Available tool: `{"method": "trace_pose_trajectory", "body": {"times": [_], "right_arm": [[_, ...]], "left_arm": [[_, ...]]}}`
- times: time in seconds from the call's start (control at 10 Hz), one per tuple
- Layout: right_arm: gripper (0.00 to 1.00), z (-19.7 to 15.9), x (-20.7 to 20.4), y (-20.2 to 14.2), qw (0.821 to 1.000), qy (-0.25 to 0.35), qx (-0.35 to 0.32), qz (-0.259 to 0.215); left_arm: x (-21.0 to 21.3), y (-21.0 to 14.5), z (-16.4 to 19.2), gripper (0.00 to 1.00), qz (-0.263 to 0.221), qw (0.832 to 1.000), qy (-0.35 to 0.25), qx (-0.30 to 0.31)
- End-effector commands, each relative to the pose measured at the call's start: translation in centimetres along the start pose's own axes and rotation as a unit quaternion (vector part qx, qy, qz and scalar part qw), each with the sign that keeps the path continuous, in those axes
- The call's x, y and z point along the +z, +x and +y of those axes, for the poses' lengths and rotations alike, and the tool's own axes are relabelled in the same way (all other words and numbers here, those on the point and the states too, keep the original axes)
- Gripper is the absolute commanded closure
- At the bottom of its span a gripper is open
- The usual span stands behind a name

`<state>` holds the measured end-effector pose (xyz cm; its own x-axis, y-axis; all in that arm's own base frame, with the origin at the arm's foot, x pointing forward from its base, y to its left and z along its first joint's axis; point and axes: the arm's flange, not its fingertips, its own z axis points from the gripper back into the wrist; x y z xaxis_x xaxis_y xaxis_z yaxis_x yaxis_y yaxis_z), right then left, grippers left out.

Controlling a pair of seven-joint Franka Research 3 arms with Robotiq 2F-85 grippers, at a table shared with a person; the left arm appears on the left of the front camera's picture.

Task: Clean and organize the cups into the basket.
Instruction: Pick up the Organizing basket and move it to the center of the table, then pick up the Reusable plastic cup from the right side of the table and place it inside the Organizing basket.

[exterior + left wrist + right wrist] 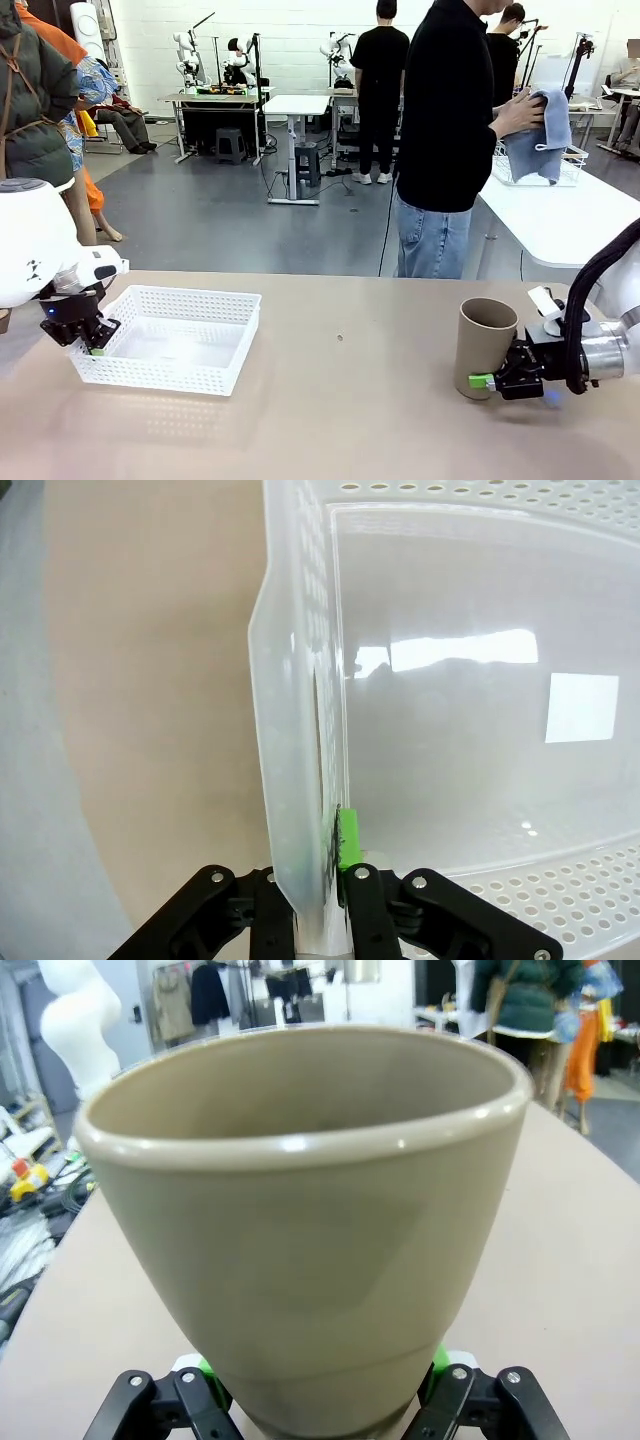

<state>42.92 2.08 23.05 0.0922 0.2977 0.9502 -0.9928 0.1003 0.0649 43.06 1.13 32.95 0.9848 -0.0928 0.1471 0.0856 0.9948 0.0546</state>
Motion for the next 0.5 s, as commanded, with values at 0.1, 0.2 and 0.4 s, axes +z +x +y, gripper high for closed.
{"method": "trace_pose_trajectory", "body": {"times": [0.1,0.2,0.4], "right_arm": [[1.00,4.1,4.4,9.6,0.997,-0.075,0.013,-0.024],[1.00,4.6,6.4,13.0,0.996,-0.086,0.012,-0.031],[1.00,6.3,9.6,19.2,0.993,-0.107,0.031,-0.044]], "left_arm": [[4.5,-3.1,-7.8,1.00,-0.038,0.999,0.025,-0.003],[5.5,-3.8,-10.8,1.00,-0.050,0.998,0.037,-0.018],[5.6,-4.5,-16.4,1.00,-0.049,0.997,0.054,-0.022]]}}
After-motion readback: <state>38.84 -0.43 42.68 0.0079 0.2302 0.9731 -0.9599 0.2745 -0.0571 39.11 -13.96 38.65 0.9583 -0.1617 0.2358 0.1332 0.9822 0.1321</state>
